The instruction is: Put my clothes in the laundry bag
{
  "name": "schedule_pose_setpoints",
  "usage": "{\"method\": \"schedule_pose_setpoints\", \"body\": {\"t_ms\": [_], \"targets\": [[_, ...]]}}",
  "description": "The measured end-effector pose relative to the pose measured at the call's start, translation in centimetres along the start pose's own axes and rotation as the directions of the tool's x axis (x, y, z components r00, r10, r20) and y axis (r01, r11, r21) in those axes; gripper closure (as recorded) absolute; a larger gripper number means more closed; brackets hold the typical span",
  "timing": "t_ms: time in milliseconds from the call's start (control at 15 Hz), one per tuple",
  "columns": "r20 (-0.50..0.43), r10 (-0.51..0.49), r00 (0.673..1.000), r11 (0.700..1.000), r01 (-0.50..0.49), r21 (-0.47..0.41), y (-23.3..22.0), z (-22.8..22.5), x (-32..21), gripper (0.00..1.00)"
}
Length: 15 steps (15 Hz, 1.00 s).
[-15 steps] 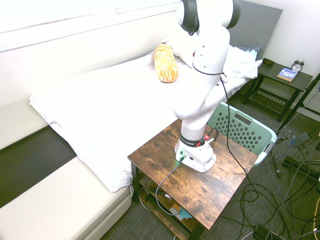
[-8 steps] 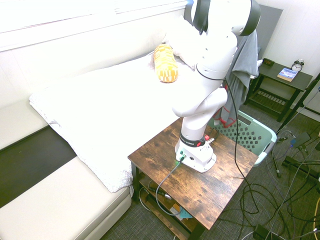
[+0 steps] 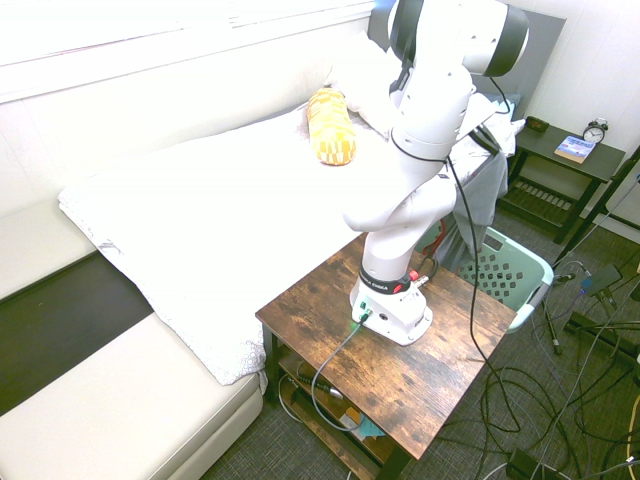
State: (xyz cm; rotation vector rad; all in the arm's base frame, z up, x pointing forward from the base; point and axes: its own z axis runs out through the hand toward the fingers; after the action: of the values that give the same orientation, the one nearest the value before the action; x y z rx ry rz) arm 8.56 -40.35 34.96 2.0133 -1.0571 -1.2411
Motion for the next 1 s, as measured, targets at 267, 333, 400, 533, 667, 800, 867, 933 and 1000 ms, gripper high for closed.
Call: {"method": "schedule_pose_setpoints", "body": {"t_ms": [267, 333, 400, 533, 667, 800, 867, 933, 1000], "targets": [[-0.083, 0.048, 0.995, 0.998, -0.050, -0.032, -0.2, 1.0, 1.5, 0.00], [-0.104, 0.056, 0.993, 0.998, -0.060, -0.035, 0.2, 0.5, 1.7, 0.00], [-0.139, 0.067, 0.988, 0.997, -0.071, -0.024, 0.8, -1.1, 1.7, 0.00], [-0.234, 0.065, 0.970, 0.997, -0.053, 0.060, 2.3, -8.3, -0.1, 0.00], [-0.363, 0.067, 0.930, 0.987, -0.008, 0.160, 1.9, -17.4, -3.7, 0.00], [-0.495, 0.093, 0.864, 0.964, 0.046, 0.261, -2.7, -25.9, -6.2, 0.00], [-0.539, 0.123, 0.833, 0.945, 0.067, 0.319, -5.6, -28.9, -6.4, 0.00], [-0.568, 0.153, 0.808, 0.922, 0.090, 0.377, -8.8, -32.0, -6.7, 0.00], [-0.585, 0.180, 0.791, 0.893, 0.118, 0.434, -12.0, -34.8, -7.6, 0.00]]}}
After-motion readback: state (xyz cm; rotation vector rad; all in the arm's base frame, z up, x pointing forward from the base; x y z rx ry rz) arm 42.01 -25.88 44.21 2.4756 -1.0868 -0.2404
